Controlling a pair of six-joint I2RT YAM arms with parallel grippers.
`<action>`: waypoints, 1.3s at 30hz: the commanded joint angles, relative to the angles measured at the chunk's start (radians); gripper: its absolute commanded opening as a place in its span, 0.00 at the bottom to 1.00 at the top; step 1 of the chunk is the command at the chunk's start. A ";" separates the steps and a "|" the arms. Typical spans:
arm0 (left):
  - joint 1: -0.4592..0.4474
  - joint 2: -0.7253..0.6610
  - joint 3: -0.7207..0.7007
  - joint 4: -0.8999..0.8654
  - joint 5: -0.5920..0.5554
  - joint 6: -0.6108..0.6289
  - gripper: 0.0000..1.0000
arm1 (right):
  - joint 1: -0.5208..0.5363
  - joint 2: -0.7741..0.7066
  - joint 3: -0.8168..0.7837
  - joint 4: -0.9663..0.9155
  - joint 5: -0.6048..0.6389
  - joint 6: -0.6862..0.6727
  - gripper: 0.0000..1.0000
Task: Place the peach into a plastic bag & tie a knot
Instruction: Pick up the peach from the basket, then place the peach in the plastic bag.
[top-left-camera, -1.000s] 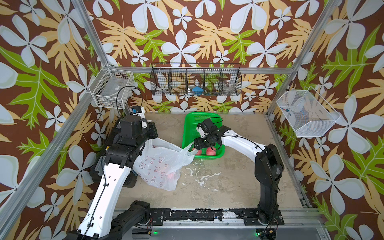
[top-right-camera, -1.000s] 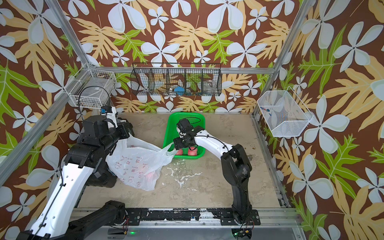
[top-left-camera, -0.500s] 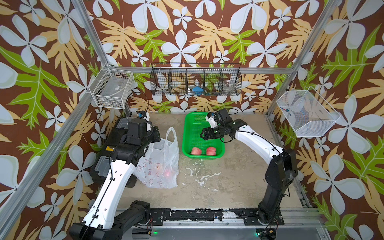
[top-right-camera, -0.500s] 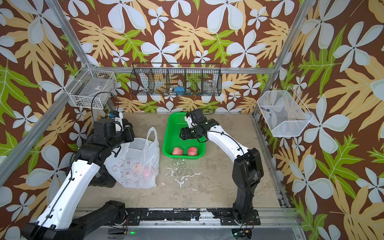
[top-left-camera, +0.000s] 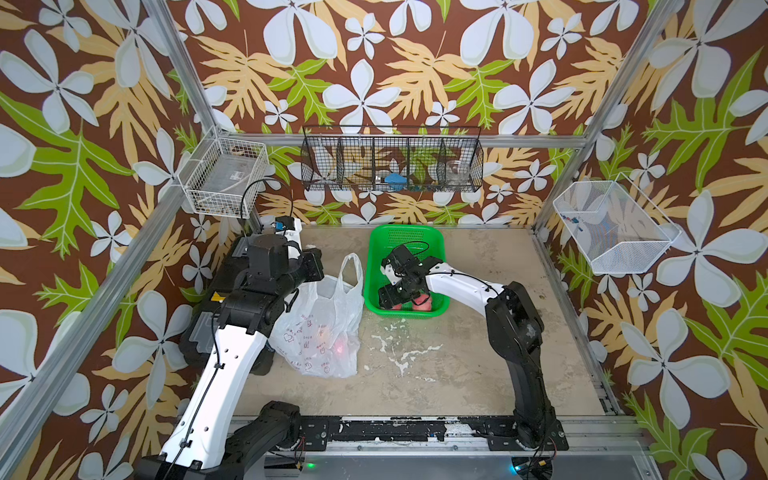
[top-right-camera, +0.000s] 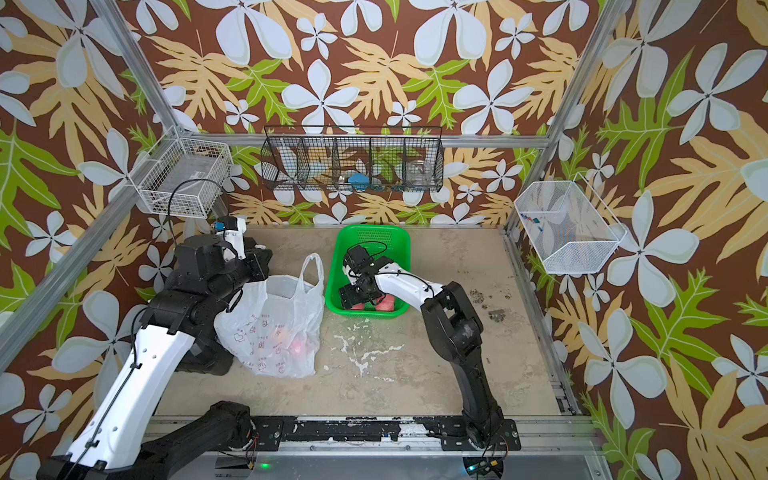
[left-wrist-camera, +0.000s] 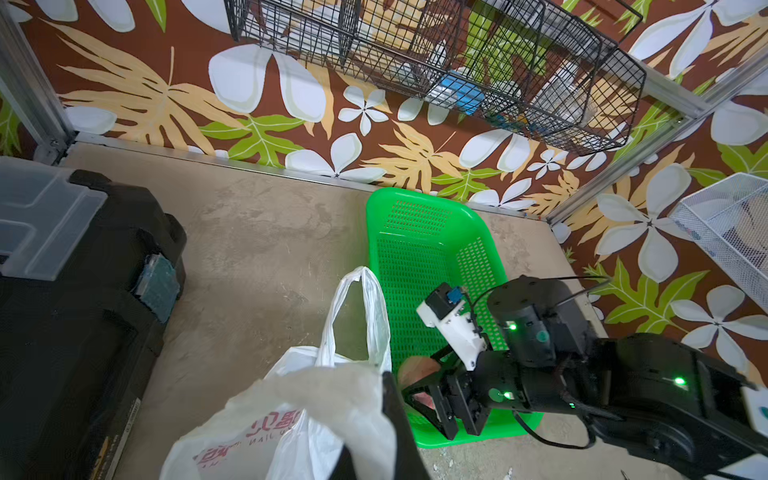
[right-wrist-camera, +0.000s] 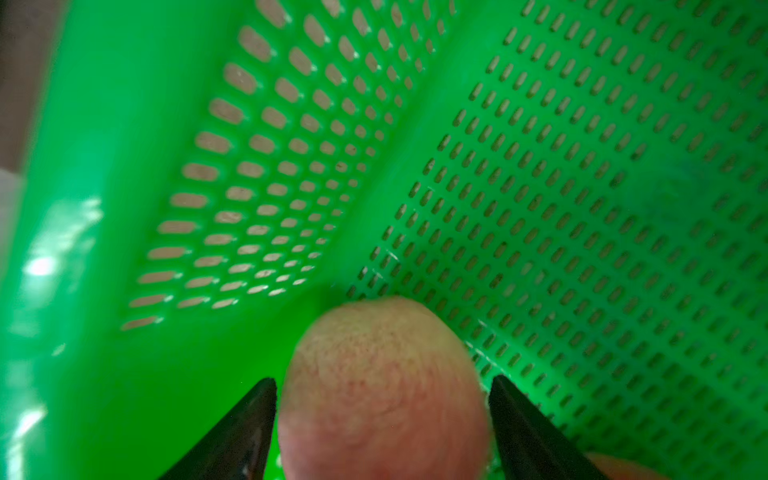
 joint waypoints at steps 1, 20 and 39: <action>0.001 0.005 0.013 0.032 0.037 -0.007 0.00 | -0.004 0.042 0.023 -0.050 0.041 -0.012 0.78; -0.050 0.094 0.138 0.115 0.414 -0.035 0.00 | 0.030 -0.439 -0.113 0.209 -0.443 0.050 0.35; -0.114 0.014 0.019 0.183 0.690 -0.027 0.00 | 0.104 -0.199 0.158 0.480 -0.898 0.349 0.28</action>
